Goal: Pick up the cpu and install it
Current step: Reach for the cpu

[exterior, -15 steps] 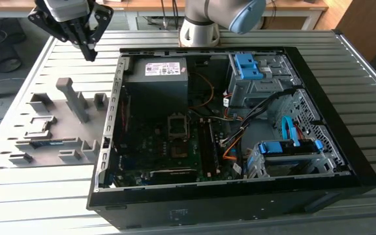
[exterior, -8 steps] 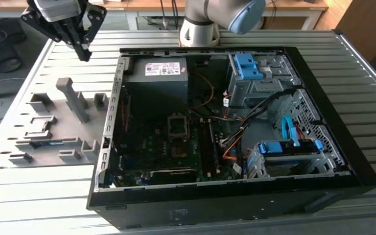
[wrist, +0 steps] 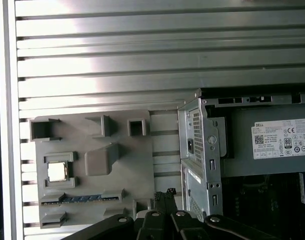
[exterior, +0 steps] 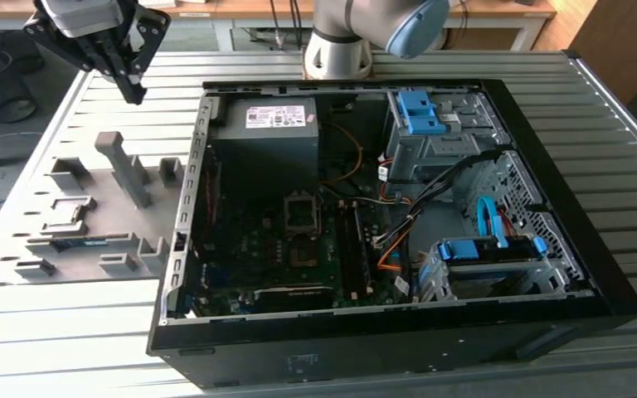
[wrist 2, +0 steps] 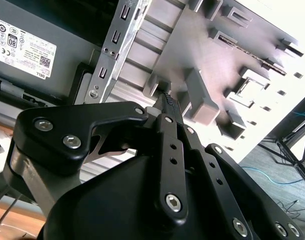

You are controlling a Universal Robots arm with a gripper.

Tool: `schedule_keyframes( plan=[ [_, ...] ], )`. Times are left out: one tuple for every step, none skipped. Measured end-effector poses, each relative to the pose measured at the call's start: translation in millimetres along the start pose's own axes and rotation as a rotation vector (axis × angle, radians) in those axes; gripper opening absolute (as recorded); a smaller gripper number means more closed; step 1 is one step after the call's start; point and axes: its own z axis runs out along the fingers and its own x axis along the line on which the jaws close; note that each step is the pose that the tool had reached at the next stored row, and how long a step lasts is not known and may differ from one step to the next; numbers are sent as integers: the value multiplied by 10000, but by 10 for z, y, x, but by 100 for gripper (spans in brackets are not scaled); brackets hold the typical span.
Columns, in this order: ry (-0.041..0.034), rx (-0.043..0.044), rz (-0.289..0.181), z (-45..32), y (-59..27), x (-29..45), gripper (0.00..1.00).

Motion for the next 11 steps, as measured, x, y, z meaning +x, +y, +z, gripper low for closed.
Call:
schedule_keyframes(
  plan=[
    [0,0,0,0,-1,13,10],
    [0,0,0,-1,-2,26,10],
    [-1,0,0,-1,-3,39,10],
    [-1,-1,0,-1,-4,53,10],
    [0,0,0,-2,-5,66,10],
    [-1,0,0,-2,-6,81,10],
    [-1,0,0,-3,-7,95,10],
    [-1,0,0,-3,-8,109,10],
    [0,0,-1,-4,-9,123,10],
    [0,0,-1,-5,-10,136,10],
    [0,1,0,-5,-11,150,10]
  ],
)
